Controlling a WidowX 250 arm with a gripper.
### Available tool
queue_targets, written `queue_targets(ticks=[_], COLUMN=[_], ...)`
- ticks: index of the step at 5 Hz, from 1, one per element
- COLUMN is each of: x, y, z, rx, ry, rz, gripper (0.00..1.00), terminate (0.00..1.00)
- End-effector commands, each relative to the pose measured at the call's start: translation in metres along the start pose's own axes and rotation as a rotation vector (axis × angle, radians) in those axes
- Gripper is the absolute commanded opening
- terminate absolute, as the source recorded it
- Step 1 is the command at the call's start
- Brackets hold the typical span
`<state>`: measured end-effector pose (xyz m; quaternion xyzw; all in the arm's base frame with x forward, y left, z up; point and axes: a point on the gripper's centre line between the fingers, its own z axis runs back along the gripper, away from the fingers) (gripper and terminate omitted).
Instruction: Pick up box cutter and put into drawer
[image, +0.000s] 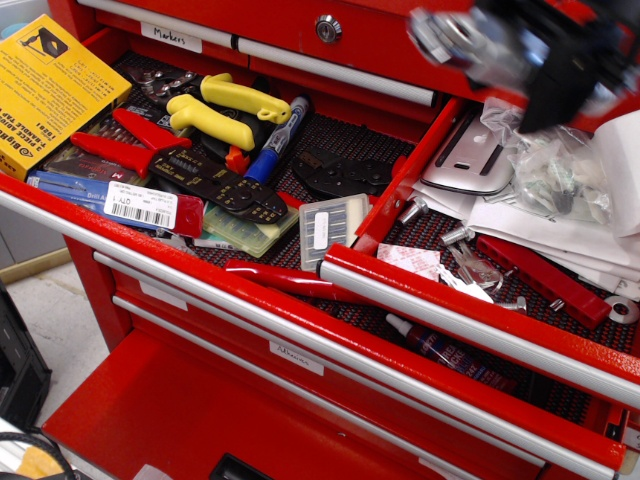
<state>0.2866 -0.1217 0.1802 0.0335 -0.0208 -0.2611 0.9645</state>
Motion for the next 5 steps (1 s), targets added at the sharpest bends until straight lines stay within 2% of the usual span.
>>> queue_targets(ticks=[1,4,5], x=[0.0371,0.0371,0.0371], y=[-0.0042,-0.0042,-0.0042], z=[-0.0137,-0.0137,-0.0137], rx=[-0.089,-0.089,-0.089], ry=[-0.233,-0.233,-0.233], rz=[0.049,0.049,0.049], gripper=[1.00,1.00,1.00], terminate=[0.00,0.00,1.00])
